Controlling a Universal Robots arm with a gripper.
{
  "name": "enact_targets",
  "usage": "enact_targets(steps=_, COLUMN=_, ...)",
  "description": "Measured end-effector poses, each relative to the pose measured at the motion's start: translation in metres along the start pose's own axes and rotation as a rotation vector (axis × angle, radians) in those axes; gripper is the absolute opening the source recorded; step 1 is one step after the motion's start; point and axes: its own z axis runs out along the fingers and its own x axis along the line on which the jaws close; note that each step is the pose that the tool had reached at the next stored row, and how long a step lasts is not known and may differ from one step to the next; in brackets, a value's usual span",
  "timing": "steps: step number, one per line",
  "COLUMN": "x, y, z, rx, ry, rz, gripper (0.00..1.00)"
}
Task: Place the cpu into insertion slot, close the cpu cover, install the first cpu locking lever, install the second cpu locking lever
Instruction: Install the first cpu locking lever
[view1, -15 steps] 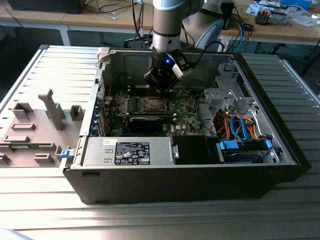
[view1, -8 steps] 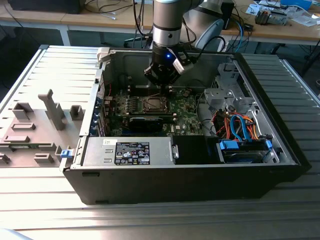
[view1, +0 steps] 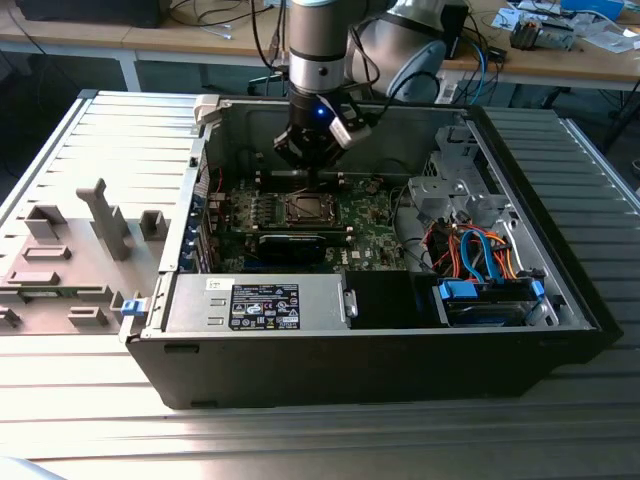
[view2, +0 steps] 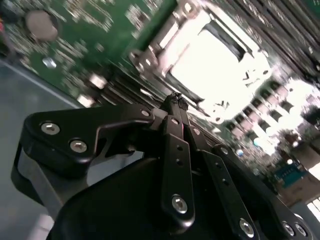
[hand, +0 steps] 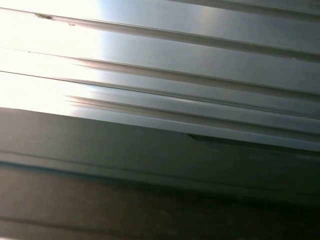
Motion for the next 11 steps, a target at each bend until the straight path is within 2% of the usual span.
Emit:
enact_targets(steps=1, x=0.0058, y=0.0009, z=0.0, rx=-0.0103, ry=-0.0022, rz=0.0, gripper=0.11)
enact_targets(steps=3, x=0.012, y=0.0016, z=-0.0001, rx=-0.0275, ry=-0.0053, rz=0.001, gripper=0.11)
enact_targets(steps=11, x=0.0156, y=-0.0052, z=0.0002, rx=-0.0283, ry=-0.0071, rz=0.0, gripper=0.11)
